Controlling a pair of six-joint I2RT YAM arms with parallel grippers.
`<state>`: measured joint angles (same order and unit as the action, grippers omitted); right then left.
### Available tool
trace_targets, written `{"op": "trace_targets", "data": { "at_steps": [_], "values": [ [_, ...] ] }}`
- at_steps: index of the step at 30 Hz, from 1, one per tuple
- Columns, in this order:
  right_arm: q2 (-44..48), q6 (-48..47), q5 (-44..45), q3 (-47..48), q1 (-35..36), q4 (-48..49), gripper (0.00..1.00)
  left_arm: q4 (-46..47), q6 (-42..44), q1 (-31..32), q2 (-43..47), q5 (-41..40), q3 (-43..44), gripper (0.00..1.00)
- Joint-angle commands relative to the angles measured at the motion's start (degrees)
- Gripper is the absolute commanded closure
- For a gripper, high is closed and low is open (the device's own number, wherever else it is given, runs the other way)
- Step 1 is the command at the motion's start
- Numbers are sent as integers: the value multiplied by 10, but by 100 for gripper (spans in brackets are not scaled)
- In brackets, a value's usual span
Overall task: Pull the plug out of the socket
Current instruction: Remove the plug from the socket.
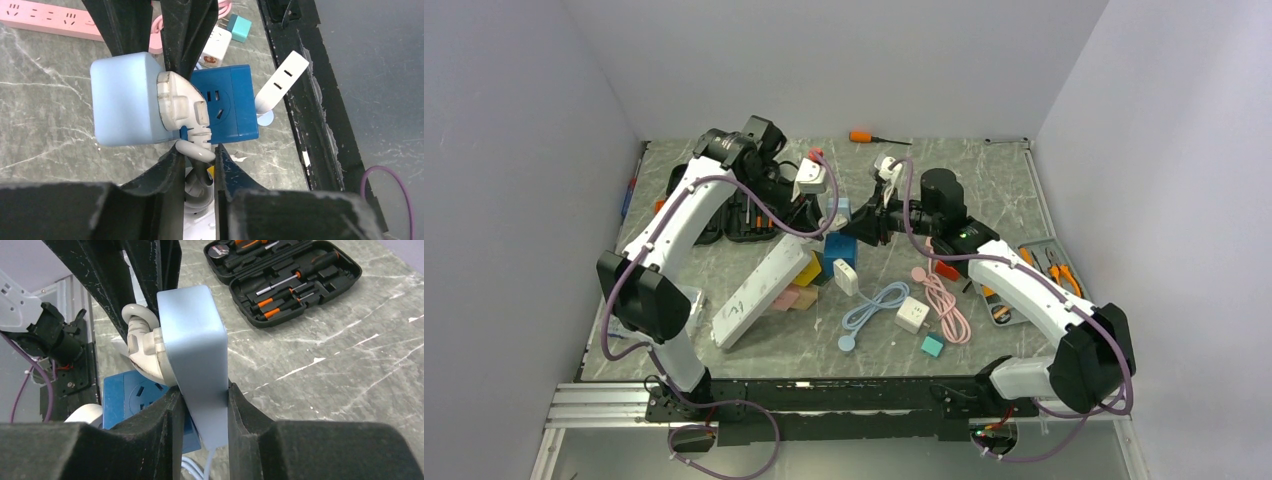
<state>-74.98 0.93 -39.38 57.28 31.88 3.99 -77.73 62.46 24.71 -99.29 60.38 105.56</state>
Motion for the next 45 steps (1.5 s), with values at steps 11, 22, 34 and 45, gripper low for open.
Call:
{"op": "trace_targets", "data": {
  "at_steps": [11, 22, 34, 45],
  "values": [
    [17, -26, 7, 42, 38, -1, 100, 82, -40, 22, 19, 45, 5, 90],
    [11, -22, 51, 43, 51, -1, 100, 23, -3, 36, -2, 53, 33, 68],
    [13, -18, 127, 40, 53, -10, 100, 57, -28, 35, 21, 31, 6, 100],
    [-43, -15, 262, 23, 25, 33, 100, -125, 131, 38, 22, 120, 26, 100]
  ]
}}
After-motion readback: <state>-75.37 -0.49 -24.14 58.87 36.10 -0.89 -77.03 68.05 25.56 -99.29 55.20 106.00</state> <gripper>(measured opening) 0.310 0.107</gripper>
